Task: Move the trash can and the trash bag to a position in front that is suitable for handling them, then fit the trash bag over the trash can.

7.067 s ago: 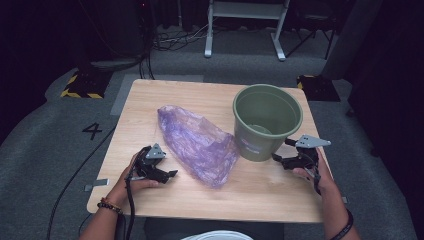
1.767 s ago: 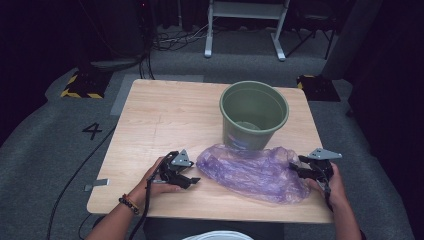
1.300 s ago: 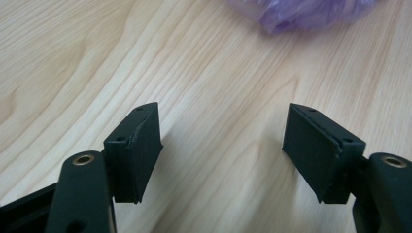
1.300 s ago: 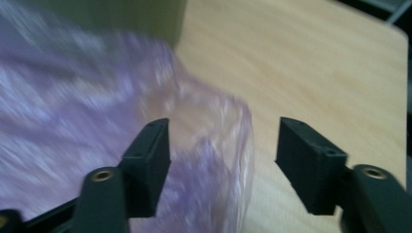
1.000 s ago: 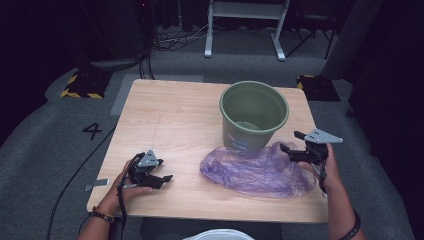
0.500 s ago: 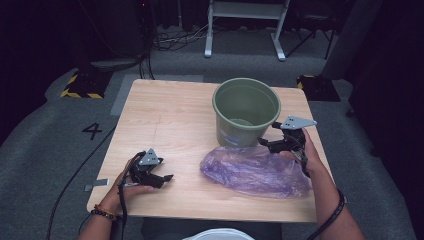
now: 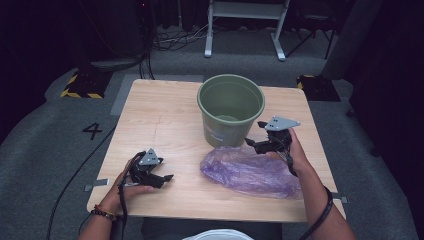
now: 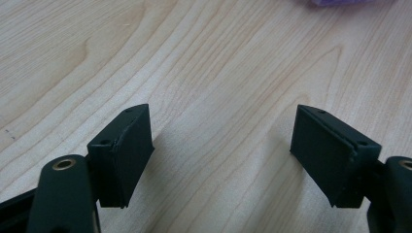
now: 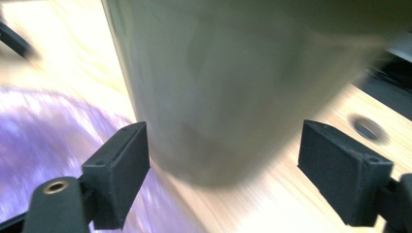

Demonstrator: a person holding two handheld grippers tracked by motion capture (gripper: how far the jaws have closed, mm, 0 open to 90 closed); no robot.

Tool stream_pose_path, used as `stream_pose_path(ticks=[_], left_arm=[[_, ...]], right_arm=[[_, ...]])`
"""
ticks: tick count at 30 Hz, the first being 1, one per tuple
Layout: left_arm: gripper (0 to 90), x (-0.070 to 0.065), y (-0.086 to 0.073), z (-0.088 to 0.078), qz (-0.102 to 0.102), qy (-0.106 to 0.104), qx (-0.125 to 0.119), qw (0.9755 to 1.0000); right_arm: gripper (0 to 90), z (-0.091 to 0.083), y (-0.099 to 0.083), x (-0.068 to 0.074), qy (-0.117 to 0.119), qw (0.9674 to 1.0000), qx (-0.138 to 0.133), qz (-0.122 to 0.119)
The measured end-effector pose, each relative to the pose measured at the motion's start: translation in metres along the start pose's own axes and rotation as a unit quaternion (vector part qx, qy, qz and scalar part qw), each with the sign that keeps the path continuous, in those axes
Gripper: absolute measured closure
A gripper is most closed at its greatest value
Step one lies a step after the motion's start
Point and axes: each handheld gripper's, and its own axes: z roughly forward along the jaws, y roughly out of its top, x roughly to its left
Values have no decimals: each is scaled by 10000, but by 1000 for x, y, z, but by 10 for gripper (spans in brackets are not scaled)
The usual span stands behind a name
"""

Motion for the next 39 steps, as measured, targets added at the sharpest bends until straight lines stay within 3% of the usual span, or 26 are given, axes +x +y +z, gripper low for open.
stream_pose_path(ticks=[3,6,9,13,14,16,18,22,24,27,29,35,39], left_arm=[[230,0,0,0,1,-1,1,10000],[230,0,0,0,-1,-2,0,10000],[226,0,0,0,-10,14,2,10000],[226,0,0,0,-11,25,4,10000],[226,0,0,0,-11,25,4,10000],[224,0,0,0,-11,25,7,10000],[222,0,1,1,-14,9,15,10000],[221,0,1,1,-9,8,18,10000],[221,0,1,1,-6,7,15,10000],[220,0,1,1,-7,6,16,10000],[219,0,1,1,-9,13,17,10000],[214,-1,2,2,-31,63,12,10000],[200,-1,4,5,-35,69,31,10000]], right_arm=[[211,-24,-14,6,-294,9993,222,-28],[248,-51,-39,15,-388,9988,280,54],[278,-67,-70,26,-411,9976,545,57],[297,-79,-100,34,-292,9963,741,318],[297,-79,-100,34,-292,9963,741,318],[297,-81,-117,37,-199,9955,830,414],[311,-79,-126,35,-141,9947,824,606],[309,-71,-138,31,-180,9940,917,573],[315,-69,-142,27,-81,9935,839,770],[320,-68,-142,24,-93,9943,817,680],[318,-66,-142,19,11,9936,839,761],[319,-59,-139,6,57,9940,851,688],[334,-53,-133,-7,-79,9938,996,492]])
